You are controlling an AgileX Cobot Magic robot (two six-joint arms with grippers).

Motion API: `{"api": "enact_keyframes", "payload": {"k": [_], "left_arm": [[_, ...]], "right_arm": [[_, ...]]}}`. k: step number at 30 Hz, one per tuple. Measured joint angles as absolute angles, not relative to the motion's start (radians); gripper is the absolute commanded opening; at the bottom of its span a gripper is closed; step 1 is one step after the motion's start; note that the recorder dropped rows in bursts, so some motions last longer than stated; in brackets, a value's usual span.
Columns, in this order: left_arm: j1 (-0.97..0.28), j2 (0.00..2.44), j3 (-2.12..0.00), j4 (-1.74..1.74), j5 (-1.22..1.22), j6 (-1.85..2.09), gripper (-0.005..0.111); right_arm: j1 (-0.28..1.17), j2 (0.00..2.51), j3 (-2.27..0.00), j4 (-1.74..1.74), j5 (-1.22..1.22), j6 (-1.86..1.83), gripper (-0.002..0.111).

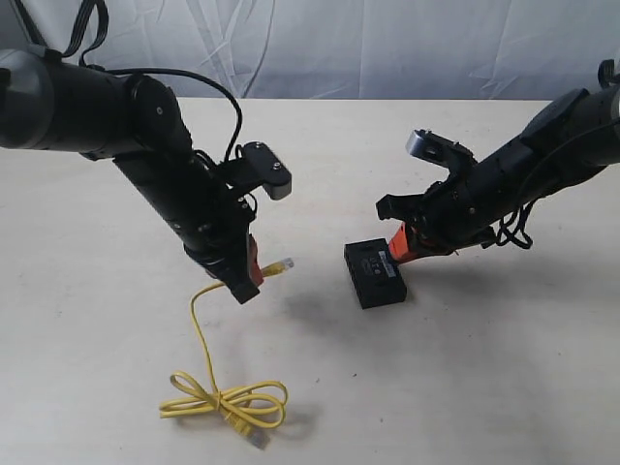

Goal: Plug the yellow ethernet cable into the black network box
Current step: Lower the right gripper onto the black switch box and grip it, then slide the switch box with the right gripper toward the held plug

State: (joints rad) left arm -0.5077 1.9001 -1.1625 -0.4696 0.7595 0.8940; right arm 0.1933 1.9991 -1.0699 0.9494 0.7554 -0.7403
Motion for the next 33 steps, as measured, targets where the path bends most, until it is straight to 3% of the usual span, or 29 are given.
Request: {"api": "enact_keyframes", "payload": {"k": [25,33], "left_arm": [[-0.508,1.966,-1.157,-0.39,0.738,1.128,0.0],[-0.508,1.968,-1.157,-0.402,0.679,1.094,0.0]], "right_arm": [[0.241,1.999,-1.09,1.017,0.818,-0.849,0.0],[0.152,1.982,-1.131,0.902,0.791,-0.737,0.0]]}}
